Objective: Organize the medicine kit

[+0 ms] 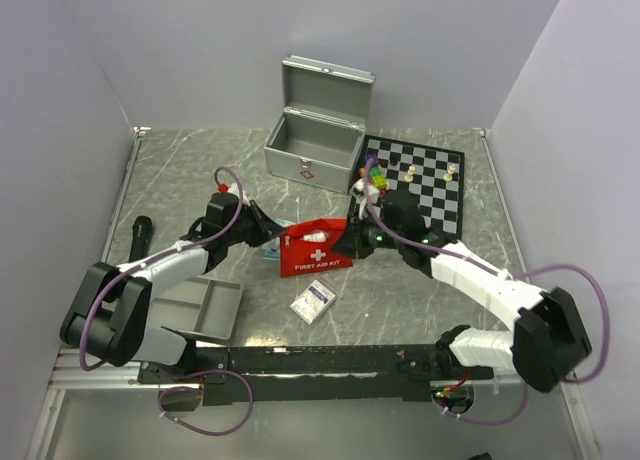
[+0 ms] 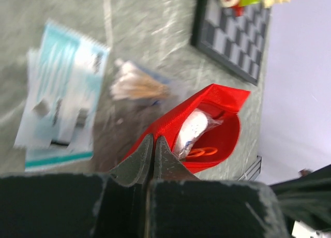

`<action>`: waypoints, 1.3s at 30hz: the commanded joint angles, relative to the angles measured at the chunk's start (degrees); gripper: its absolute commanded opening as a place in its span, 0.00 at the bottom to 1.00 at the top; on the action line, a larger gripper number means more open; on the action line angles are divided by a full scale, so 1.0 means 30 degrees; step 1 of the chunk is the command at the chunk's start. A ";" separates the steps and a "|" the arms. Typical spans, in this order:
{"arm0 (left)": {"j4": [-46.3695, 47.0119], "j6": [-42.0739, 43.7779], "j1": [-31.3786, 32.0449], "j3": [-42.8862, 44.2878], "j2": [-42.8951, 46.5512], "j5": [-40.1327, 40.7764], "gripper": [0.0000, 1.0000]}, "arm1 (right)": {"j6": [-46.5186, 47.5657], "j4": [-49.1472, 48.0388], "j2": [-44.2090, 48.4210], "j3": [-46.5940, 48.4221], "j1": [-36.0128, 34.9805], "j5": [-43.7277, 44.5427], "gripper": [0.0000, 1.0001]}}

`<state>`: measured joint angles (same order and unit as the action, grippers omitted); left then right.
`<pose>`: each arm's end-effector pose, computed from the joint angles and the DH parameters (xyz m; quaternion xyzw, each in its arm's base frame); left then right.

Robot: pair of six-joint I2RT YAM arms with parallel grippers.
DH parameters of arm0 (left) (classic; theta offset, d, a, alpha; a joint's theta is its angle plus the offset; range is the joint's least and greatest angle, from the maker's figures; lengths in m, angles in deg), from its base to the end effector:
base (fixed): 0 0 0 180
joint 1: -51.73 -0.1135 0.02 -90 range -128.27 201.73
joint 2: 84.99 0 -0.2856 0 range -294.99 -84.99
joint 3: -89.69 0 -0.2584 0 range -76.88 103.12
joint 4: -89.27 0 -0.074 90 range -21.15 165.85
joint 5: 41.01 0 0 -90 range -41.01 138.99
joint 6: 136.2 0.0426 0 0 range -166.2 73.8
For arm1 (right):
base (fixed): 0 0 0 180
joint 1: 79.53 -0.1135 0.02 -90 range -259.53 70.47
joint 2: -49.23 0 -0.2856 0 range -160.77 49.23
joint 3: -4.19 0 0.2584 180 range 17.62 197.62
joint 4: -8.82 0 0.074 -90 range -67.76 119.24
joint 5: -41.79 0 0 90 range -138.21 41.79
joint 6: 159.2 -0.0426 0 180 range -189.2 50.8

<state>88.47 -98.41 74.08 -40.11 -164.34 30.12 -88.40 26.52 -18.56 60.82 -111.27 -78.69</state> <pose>0.2648 -0.1238 0.2112 -0.1408 0.8464 -0.4119 0.3068 0.2119 0.1565 0.2745 -0.2236 0.8112 0.4154 0.3457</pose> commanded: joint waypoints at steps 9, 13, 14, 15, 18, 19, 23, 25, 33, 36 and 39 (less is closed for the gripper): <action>0.1736 -0.1116 0.0958 -0.2384 0.2453 0.1253 0.01 | -0.1040 -0.1982 -0.5258 0.2061 -0.0550 -0.0593 0.13; 0.2792 -0.0091 0.1572 -0.2853 0.3333 0.1310 0.01 | -0.1626 -0.0758 -0.7631 0.3322 -0.0550 0.0665 0.13; 0.2939 0.0144 0.1719 -0.2941 0.3625 0.1514 0.01 | -0.1598 -0.0316 -0.8044 0.3615 -0.0550 0.1045 0.13; 0.3028 0.0349 0.1865 -0.3087 0.3889 0.1748 0.01 | -0.1453 0.0095 -0.8425 0.3791 -0.0550 0.1135 0.13; 0.3147 0.0702 0.2247 -0.3410 0.4564 0.2305 0.01 | -0.1363 0.0538 -0.8518 0.3677 -0.0550 0.1778 0.14; 0.3117 0.0848 0.2306 -0.3468 0.4653 0.2336 0.01 | -0.1305 0.0539 -0.8343 0.3531 -0.0550 0.1926 0.15; 0.2446 0.0850 0.2423 -0.3674 0.5034 0.3153 0.01 | -0.1333 -0.0803 -0.6122 0.2303 -0.0550 0.2045 0.17; 0.1364 0.0616 0.2423 -0.3528 0.5180 0.4032 0.01 | -0.1392 -0.1307 -0.4685 0.1715 -0.0609 0.1928 0.20; -0.1042 -0.0556 0.2423 -0.3059 0.5327 0.5880 0.01 | -0.0105 0.0009 -0.2336 0.2678 -0.2656 0.3068 0.44; -0.1540 -0.0849 0.2423 -0.2709 0.5444 0.5998 0.01 | 0.0072 0.0449 -0.2714 0.3352 -0.3595 0.3508 0.49; -0.2271 -0.1317 0.2452 -0.2123 0.5503 0.6086 0.01 | -0.0044 0.0714 -0.3592 0.4025 -0.4299 0.3773 0.52</action>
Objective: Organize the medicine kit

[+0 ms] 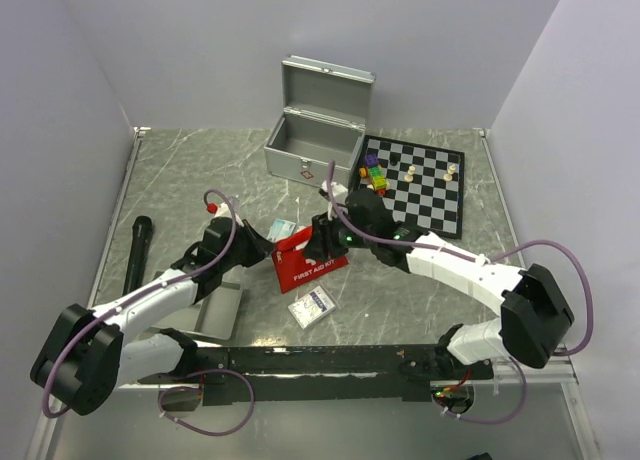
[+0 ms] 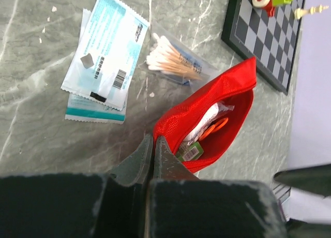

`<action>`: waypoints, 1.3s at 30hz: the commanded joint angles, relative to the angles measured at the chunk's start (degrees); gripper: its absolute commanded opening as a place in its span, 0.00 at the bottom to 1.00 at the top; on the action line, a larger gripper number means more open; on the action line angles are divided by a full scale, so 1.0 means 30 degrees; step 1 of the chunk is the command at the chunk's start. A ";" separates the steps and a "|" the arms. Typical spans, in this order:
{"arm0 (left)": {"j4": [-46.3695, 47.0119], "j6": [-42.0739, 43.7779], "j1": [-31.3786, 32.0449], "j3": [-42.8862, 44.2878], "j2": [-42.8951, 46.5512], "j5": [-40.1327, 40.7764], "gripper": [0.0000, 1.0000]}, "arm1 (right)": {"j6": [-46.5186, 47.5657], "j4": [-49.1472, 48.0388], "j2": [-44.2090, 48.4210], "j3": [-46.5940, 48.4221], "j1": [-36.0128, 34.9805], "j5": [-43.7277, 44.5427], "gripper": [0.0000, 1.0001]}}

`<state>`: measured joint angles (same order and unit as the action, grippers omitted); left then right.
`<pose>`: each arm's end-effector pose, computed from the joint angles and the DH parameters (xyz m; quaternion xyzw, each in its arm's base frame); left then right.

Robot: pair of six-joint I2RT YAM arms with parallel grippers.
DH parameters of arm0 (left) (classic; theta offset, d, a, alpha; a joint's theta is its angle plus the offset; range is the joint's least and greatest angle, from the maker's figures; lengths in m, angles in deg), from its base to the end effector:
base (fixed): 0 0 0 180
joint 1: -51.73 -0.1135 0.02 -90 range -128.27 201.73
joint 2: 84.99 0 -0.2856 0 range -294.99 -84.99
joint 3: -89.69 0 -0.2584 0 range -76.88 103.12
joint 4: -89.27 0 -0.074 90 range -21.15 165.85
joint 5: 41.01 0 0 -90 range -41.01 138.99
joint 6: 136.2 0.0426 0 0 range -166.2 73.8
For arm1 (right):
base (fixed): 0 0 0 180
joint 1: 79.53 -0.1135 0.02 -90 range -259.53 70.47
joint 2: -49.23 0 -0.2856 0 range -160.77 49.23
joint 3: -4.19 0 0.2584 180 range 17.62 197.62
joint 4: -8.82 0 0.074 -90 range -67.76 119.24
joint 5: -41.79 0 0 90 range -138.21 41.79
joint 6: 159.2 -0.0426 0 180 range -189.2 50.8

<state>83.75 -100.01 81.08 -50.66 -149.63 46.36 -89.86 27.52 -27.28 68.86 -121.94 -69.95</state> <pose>0.2015 -0.1156 0.2032 -0.1727 0.8507 -0.3441 0.3578 0.2139 0.2167 0.2805 -0.2527 0.8198 0.3943 0.3294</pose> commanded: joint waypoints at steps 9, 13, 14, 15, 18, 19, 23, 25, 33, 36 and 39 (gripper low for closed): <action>-0.0964 -0.2602 0.0560 0.2158 0.1361 0.0731 0.01 | -0.0991 -0.0879 -0.3381 0.2751 -0.1828 0.0829 0.56; -0.1022 -0.2925 0.1028 0.2539 0.1683 0.0790 0.01 | -0.1431 -0.1319 -0.3588 0.3016 -0.2004 0.1356 0.58; -0.1051 -0.2955 0.1117 0.2627 0.1771 0.0819 0.01 | -0.1519 -0.1320 -0.3588 0.3132 -0.2005 0.1531 0.59; -0.1023 -0.2984 0.1175 0.2715 0.1830 0.0819 0.01 | -0.1578 -0.1262 -0.3617 0.3221 -0.2034 0.1620 0.59; -0.0993 -0.3072 0.1264 0.2949 0.2035 0.0731 0.01 | -0.1811 -0.1436 -0.3472 0.3309 -0.2034 0.1884 0.60; -0.1022 -0.3072 0.1322 0.3124 0.2094 0.0731 0.01 | -0.1842 -0.1495 -0.3384 0.3309 -0.2005 0.2029 0.61; -0.0906 -0.3130 0.1468 0.3331 0.2210 0.0644 0.01 | -0.2164 -0.0941 -0.3588 0.3806 -0.1976 0.2907 0.63; -0.0876 -0.3160 0.1527 0.3389 0.2270 0.0585 0.01 | -0.2310 -0.0939 -0.3676 0.3953 -0.2004 0.3113 0.63; -0.1080 -0.3014 0.1645 0.3799 0.2446 0.0643 0.01 | -0.2487 -0.1907 -0.3412 0.3865 -0.1975 0.3115 0.55; -0.1169 -0.2955 0.1645 0.3888 0.2533 0.0673 0.01 | -0.2515 -0.1935 -0.3471 0.3779 -0.1976 0.2998 0.45; -0.1169 -0.2955 0.1674 0.3830 0.2621 0.0702 0.01 | -0.2574 -0.2023 -0.3471 0.3574 -0.1976 0.2939 0.35</action>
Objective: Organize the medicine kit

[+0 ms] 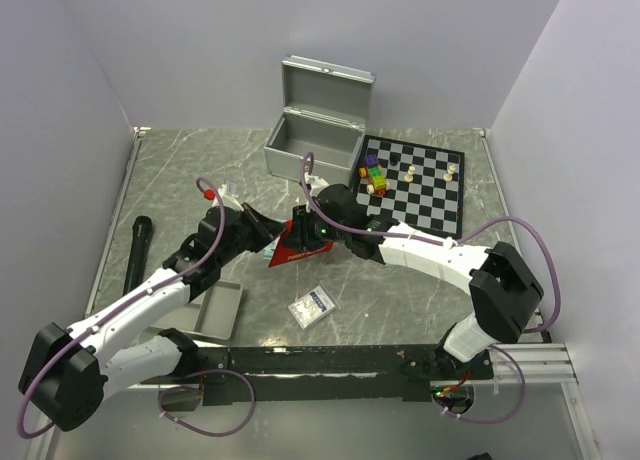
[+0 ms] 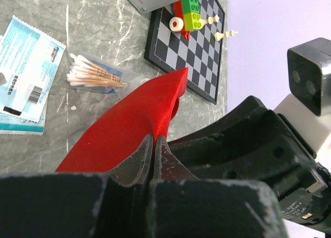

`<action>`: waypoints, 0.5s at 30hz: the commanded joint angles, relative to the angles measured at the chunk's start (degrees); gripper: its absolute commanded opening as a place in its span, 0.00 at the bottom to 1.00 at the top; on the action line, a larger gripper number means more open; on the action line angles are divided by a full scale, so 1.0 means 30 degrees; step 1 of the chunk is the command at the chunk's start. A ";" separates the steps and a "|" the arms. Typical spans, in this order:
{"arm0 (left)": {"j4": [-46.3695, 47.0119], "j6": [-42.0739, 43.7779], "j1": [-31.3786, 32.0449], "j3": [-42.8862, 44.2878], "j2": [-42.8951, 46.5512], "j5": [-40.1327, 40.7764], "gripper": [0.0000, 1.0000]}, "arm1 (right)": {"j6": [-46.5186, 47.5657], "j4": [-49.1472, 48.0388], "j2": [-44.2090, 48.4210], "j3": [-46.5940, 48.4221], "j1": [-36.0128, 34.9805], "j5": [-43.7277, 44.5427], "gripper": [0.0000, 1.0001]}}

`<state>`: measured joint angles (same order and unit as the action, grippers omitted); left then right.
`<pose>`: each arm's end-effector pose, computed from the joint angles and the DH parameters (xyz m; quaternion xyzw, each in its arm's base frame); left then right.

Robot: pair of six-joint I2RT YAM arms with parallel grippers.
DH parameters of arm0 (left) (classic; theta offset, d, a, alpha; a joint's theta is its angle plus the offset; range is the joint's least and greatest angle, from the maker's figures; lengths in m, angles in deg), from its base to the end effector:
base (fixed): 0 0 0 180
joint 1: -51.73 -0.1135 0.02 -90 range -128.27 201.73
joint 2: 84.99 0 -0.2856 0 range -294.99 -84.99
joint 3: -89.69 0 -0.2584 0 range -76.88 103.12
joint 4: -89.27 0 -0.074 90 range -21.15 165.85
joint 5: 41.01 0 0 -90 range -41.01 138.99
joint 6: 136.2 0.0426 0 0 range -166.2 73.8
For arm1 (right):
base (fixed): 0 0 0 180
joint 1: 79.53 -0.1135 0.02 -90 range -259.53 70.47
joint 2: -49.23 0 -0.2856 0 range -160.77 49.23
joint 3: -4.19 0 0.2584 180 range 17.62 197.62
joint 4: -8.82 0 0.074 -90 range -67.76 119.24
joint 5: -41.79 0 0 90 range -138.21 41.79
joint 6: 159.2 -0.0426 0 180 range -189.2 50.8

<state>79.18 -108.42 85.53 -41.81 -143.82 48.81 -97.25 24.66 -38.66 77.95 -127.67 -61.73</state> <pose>0.1958 -0.1312 0.2709 -0.2007 0.7963 -0.4249 0.3808 0.2329 0.2748 0.2782 -0.2080 0.8364 0.3867 0.3281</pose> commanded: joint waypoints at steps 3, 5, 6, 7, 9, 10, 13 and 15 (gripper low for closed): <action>0.0412 -0.0209 0.0188 0.0791 0.0742 -0.0114 0.01 | -0.0083 -0.1186 0.0412 0.0426 -0.0096 0.0199 0.28; 0.0383 -0.0150 0.0188 0.0820 0.0742 -0.0085 0.01 | -0.0053 -0.1215 0.0529 0.0396 -0.0067 0.0258 0.22; 0.0383 -0.0150 0.0188 0.0820 0.0742 -0.0085 0.01 | 0.0005 -0.1244 0.0530 0.0396 -0.0067 0.0258 0.20; 0.0354 -0.0121 0.0188 0.0820 0.0742 -0.0085 0.01 | 0.0034 -0.1216 0.0530 0.0367 -0.0067 0.0258 0.17; 0.0325 -0.0062 0.0159 0.0820 0.0771 -0.0085 0.01 | 0.0035 -0.1274 0.0646 0.0337 -0.0096 0.0287 0.13; 0.0295 -0.0033 0.0188 0.0820 0.0771 -0.0056 0.01 | 0.0093 -0.1245 0.0647 0.0308 -0.0096 0.0316 0.10; -0.0113 0.0172 0.0188 0.0908 0.0888 0.0003 0.01 | 0.0327 -0.0865 0.0822 0.0279 -0.0096 0.0725 0.00; -0.0465 0.0376 0.0188 0.0937 0.1034 0.0003 0.01 | 0.0503 -0.0284 0.1143 0.0046 0.0050 0.1193 0.00</action>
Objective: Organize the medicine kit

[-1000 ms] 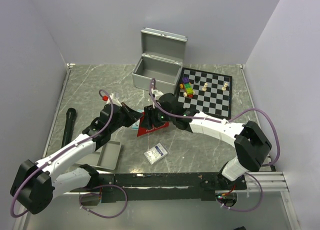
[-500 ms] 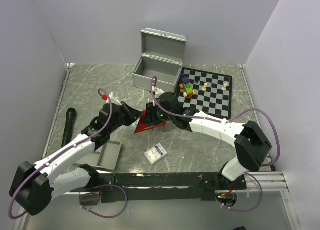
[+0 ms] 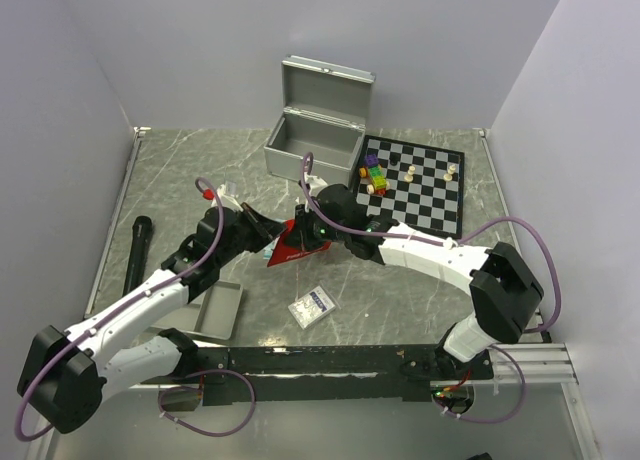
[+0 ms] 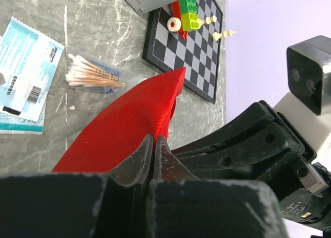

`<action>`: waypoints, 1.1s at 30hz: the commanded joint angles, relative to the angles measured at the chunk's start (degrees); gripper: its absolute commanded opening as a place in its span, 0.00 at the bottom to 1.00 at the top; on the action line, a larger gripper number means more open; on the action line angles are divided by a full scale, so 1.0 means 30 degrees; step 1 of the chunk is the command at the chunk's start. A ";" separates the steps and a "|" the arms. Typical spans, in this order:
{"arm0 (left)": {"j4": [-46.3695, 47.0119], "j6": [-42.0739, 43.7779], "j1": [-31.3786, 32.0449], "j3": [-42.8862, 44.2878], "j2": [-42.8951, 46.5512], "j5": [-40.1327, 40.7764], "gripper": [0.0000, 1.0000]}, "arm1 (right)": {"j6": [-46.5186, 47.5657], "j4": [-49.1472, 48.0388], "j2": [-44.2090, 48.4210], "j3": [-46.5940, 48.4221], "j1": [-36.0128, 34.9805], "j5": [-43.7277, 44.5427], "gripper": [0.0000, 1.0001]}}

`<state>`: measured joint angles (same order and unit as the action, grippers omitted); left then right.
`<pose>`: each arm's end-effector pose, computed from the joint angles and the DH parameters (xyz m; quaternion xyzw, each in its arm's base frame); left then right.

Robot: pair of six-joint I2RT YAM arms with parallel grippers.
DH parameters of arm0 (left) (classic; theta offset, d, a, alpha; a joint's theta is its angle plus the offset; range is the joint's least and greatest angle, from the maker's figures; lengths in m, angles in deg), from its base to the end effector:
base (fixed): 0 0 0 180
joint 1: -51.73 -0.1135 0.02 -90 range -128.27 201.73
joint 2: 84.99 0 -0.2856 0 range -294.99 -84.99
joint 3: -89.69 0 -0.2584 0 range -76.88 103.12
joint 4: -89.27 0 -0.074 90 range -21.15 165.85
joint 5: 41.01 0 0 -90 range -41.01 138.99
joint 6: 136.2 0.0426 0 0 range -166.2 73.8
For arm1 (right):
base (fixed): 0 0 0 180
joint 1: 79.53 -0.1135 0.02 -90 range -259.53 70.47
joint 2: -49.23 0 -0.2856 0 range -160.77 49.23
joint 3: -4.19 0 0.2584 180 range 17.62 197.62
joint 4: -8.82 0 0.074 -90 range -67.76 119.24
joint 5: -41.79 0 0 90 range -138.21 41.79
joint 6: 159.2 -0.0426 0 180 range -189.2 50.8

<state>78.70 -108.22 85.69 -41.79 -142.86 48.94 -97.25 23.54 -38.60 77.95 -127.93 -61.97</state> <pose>0.1930 -0.1300 0.2737 -0.1982 0.7944 -0.4268 0.3840 0.2321 0.2766 0.2805 -0.2110 0.8303 0.3937 0.3333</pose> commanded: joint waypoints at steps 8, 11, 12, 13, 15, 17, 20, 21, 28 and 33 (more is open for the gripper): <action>-0.0394 0.1101 0.0137 0.0901 0.1329 0.0429 0.01 | 0.1527 0.1323 0.2031 -0.0776 0.0811 0.1919 0.00; -0.0336 0.1482 0.0137 0.0901 0.1505 0.0195 0.01 | 0.1587 0.1675 0.2206 -0.1039 0.1278 0.1950 0.00; -0.0278 0.1658 0.0137 0.0901 0.1593 -0.0067 0.01 | 0.1529 0.1850 0.2207 -0.1127 0.1571 0.1979 0.00; -0.0277 0.1920 0.0108 0.0872 0.1738 -0.0389 0.01 | 0.1471 0.2026 0.2236 -0.1244 0.1864 0.2066 0.00; -0.0422 0.2476 0.0137 0.0901 0.2089 -0.0830 0.01 | 0.1325 0.2232 0.2440 -0.1653 0.2857 0.2154 0.00; -0.0715 0.2976 0.0137 0.0871 0.2645 -0.1065 0.01 | 0.1061 0.2407 0.2559 -0.2122 0.4086 0.2214 0.00; -0.1623 0.3649 0.0137 0.0754 0.3582 -0.1007 0.01 | 0.0826 0.2964 0.2763 -0.2562 0.5554 0.2272 0.00; -0.1799 0.3884 0.0137 0.0725 0.3876 -0.0949 0.01 | 0.0826 0.3052 0.2851 -0.2679 0.5906 0.2330 0.00; -0.2563 0.5494 0.0108 0.0695 0.5488 -0.0655 0.01 | 0.1526 0.1972 0.3874 -0.3294 0.6261 0.0871 0.38; -0.3204 0.7426 0.0078 0.1863 0.5842 -0.1329 0.01 | 0.2200 0.2200 0.6041 -0.3589 0.6027 0.0748 0.66</action>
<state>69.48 -92.07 86.28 -41.18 -126.31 46.49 -93.42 30.58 -26.36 67.24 -109.88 -60.53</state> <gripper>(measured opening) 0.028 0.615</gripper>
